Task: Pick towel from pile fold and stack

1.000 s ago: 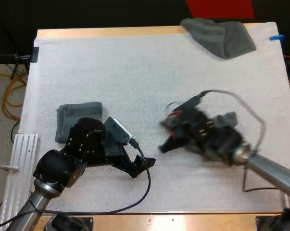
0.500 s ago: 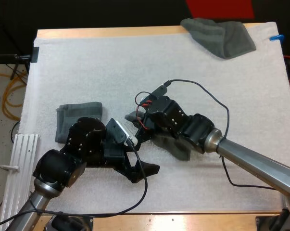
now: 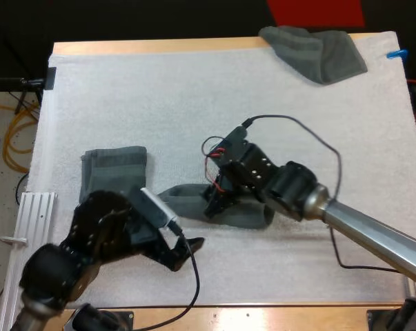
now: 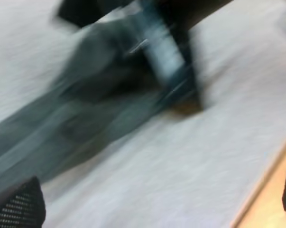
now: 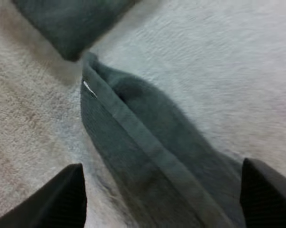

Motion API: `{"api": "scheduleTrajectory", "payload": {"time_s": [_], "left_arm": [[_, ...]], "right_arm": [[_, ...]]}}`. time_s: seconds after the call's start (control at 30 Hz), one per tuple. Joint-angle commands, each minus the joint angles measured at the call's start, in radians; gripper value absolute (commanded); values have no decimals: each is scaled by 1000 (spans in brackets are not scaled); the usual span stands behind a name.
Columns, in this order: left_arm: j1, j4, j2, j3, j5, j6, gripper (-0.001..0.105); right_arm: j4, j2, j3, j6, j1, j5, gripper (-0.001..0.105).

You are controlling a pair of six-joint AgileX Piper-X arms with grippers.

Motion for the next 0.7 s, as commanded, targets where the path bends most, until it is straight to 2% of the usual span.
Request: {"api": "scheduleTrajectory", "payload": {"time_s": [0.0, 0.07, 0.13, 0.3, 0.47, 0.67], "left_arm": [[-1, 30, -15, -2, -66, 2, 104], [-1, 73, -35, -2, -159, 2, 104], [-1, 94, -35, -2, -189, 2, 104], [-1, 101, -26, -2, -197, 2, 104], [-1, 101, -21, 0, -214, 5, 104], [-1, 101, -21, 0, -214, 5, 104]], "right_arm": [[22, -38, -15, -13, -2, 14, 66], [91, -70, -15, -12, -11, 14, 66], [145, -75, -9, -7, -33, 14, 66], [160, -74, 93, 56, -150, -34, 65], [69, -72, 232, 159, -258, -248, 60], [-57, -9, 312, 284, -279, -346, 60]]}}
